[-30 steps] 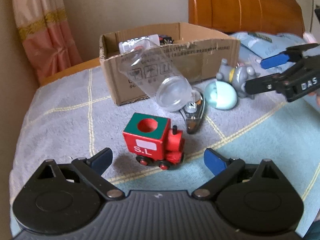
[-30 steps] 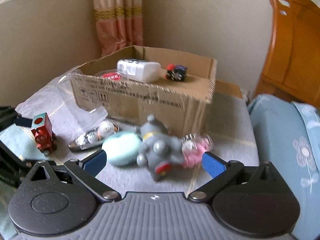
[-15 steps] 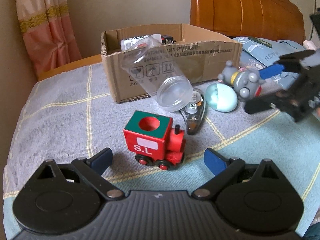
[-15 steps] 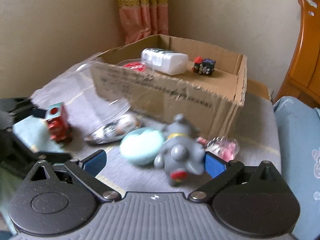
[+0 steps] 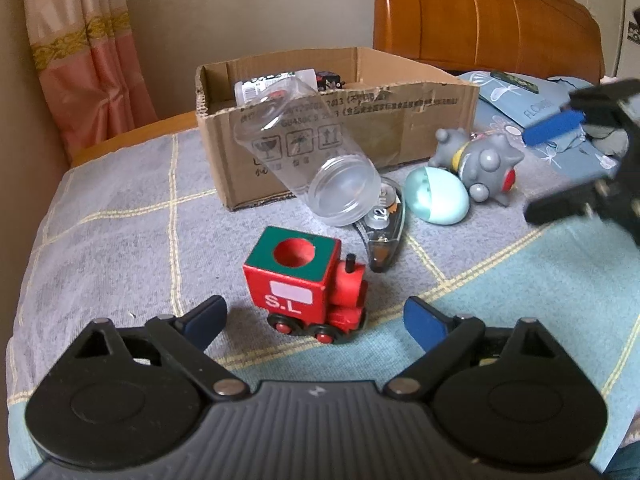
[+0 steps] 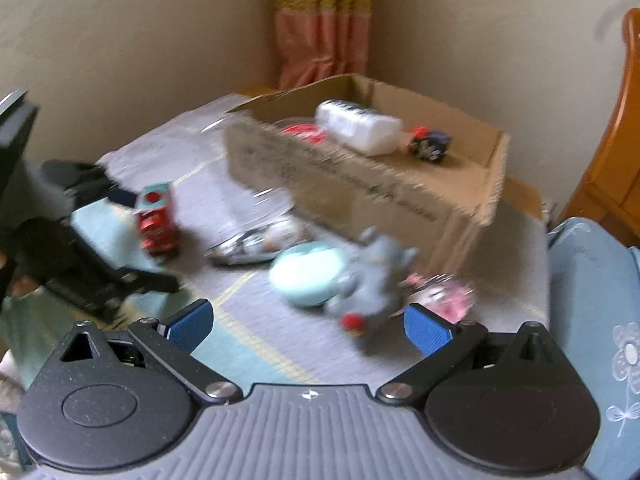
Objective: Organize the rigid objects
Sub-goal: 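Grasp the red toy train with left tool while right tool grasps the grey elephant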
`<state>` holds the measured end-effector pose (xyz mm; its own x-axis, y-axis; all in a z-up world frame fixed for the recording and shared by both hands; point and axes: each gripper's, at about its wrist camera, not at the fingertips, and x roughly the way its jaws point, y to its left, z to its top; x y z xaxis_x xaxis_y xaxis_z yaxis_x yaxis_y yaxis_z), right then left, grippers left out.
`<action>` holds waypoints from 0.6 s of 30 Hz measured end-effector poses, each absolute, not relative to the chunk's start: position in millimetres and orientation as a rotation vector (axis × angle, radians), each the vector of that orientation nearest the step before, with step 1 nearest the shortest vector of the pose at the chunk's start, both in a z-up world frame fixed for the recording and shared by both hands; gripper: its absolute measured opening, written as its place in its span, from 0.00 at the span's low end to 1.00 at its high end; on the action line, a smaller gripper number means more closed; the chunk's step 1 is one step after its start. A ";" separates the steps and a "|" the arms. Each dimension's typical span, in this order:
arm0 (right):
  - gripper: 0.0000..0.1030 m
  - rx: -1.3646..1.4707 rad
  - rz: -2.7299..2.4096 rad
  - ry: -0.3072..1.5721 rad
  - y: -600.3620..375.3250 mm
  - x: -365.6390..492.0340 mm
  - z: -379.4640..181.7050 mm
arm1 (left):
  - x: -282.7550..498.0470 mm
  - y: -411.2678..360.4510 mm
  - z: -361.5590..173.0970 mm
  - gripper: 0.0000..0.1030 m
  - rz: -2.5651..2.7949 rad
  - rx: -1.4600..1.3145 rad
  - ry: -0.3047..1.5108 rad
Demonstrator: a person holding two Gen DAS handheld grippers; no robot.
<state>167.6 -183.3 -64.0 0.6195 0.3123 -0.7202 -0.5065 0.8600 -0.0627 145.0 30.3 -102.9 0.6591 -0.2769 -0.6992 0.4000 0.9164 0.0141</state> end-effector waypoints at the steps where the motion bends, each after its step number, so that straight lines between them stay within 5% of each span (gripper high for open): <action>1: 1.00 -0.276 0.476 0.764 -184.8 172.2 -62.5 | 145.5 30.7 -102.4 0.85 -0.384 0.166 0.762; 7: 0.99 -0.312 0.492 0.786 -176.6 190.8 -72.7 | 148.5 34.9 -99.0 0.66 -0.366 0.119 0.762; 18: 0.61 -0.391 0.469 0.769 -172.2 192.1 -88.0 | 152.5 33.1 -97.7 0.61 -0.384 0.117 0.773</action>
